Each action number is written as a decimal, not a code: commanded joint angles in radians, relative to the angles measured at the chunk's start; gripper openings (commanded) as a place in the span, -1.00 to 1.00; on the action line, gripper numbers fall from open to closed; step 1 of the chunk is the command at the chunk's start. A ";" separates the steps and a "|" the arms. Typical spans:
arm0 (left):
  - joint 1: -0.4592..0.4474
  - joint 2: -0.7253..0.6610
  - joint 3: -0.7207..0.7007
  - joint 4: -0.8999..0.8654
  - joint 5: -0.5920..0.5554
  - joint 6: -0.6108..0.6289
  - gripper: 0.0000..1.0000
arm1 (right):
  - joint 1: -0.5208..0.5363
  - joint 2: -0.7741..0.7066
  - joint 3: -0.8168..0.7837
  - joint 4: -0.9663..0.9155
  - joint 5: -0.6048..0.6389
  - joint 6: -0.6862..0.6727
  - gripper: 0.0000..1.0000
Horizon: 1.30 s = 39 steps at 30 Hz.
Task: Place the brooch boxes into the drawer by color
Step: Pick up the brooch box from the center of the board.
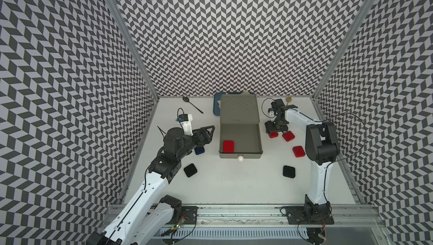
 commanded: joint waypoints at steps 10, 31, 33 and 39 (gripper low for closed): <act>0.007 -0.005 -0.004 0.026 0.004 0.001 0.85 | 0.006 -0.005 -0.012 0.007 0.001 0.017 0.01; 0.006 -0.029 0.037 -0.021 -0.004 0.005 0.85 | 0.060 -0.467 0.081 -0.126 0.036 0.069 -0.04; 0.006 -0.031 0.037 -0.021 -0.005 0.003 0.86 | 0.084 -0.507 0.110 -0.129 0.031 0.064 -0.04; 0.006 -0.037 0.037 -0.024 -0.007 -0.003 0.85 | 0.221 -0.546 0.216 -0.164 0.033 0.033 -0.01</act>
